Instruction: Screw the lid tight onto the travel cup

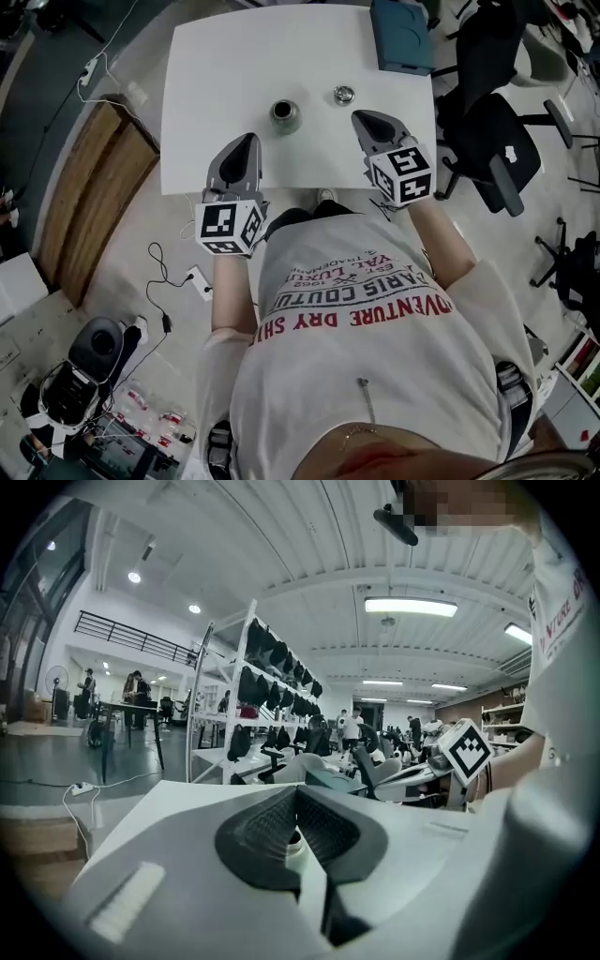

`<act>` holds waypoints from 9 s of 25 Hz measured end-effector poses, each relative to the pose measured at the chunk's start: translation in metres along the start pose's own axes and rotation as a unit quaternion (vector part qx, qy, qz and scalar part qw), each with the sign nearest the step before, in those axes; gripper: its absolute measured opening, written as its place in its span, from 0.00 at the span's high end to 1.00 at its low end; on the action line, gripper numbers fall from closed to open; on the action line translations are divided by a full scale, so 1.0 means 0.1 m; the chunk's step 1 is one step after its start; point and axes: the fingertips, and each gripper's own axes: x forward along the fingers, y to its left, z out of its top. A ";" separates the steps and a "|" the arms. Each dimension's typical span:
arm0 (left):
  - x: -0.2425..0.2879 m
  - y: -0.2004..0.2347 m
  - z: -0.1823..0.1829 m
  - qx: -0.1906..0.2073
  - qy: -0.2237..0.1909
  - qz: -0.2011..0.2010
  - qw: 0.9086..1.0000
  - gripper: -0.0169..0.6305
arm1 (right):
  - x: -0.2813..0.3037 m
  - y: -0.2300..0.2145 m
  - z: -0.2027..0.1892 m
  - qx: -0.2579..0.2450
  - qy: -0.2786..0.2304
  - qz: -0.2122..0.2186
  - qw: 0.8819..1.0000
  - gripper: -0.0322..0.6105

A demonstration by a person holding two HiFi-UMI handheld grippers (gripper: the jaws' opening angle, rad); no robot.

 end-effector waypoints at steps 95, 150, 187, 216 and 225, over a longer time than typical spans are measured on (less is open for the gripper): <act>1.74 0.21 -1.86 0.098 0.108 -0.319 0.936 0.36 | 1.88 0.92 -0.25 -0.261 0.317 0.243 0.879 0.56; 1.69 0.05 -1.84 0.095 0.125 -0.338 0.928 0.36 | 1.68 0.82 -0.29 -0.276 0.345 0.201 0.874 0.55; 1.70 -0.08 -1.84 0.096 0.139 -0.342 0.924 0.35 | 1.65 0.80 -0.26 -0.279 0.388 0.245 0.843 0.53; 1.68 -0.08 -1.89 0.098 0.150 -0.343 0.922 0.35 | 1.42 0.93 -0.41 -0.634 0.247 0.449 0.579 0.58; 1.69 0.03 -1.94 0.091 0.155 -0.347 0.920 0.35 | 1.61 0.98 -0.35 -0.520 0.302 0.418 0.681 0.58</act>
